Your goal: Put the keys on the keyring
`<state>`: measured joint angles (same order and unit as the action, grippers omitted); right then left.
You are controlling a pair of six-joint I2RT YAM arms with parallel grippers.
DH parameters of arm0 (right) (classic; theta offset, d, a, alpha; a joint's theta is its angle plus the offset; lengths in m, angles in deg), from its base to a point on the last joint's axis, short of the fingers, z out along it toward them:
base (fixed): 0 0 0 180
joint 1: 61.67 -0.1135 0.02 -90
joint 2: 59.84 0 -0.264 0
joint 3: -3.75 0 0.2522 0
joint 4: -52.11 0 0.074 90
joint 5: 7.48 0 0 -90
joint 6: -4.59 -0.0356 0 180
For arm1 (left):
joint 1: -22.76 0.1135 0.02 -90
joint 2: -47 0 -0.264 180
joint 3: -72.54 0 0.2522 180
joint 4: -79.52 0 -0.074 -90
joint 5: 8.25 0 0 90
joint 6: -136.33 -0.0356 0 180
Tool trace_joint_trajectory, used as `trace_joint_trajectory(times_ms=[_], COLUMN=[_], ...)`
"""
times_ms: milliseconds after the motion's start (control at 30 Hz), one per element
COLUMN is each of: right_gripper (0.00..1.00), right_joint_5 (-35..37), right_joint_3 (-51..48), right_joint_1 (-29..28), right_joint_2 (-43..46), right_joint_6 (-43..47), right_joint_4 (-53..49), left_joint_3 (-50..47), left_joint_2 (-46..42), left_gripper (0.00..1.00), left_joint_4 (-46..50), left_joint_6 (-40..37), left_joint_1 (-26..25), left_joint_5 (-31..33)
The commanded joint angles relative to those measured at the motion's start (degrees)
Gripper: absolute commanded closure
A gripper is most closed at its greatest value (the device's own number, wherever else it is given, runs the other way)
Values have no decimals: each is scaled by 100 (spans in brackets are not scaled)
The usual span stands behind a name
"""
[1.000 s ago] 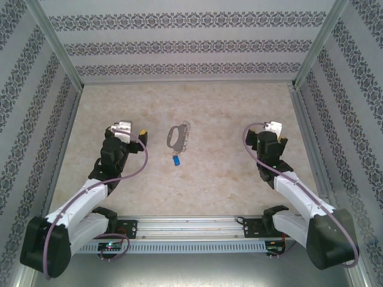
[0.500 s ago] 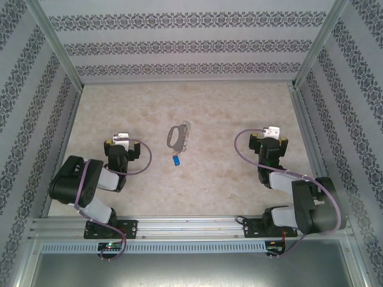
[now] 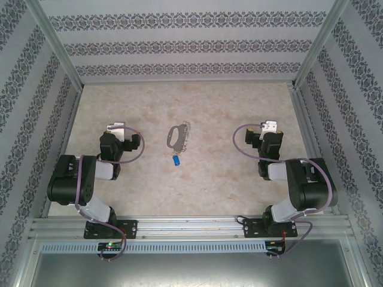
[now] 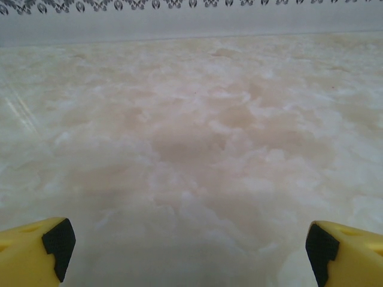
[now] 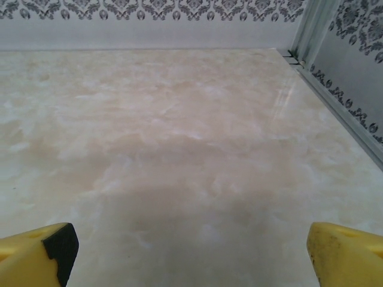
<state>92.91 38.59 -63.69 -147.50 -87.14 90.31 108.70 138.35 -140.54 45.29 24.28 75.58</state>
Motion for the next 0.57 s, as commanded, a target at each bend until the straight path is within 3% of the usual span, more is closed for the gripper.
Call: trace_joint_trajectory(times_ms=[0, 533], right_gripper=[2, 2], right_joint_5=[-134, -425], right_joint_3=[35, -73], right_joint_1=[-24, 38], right_joint_2=[127, 158], right_joint_6=[-97, -81], right_joint_4=[15, 169], left_joint_3=[38, -36], left_joint_2=[-65, -79], left_gripper=[0, 0], left_joint_4=[187, 65], left_joint_6=[115, 130], left_joint_1=[61, 44], left_joint_5=[-143, -33])
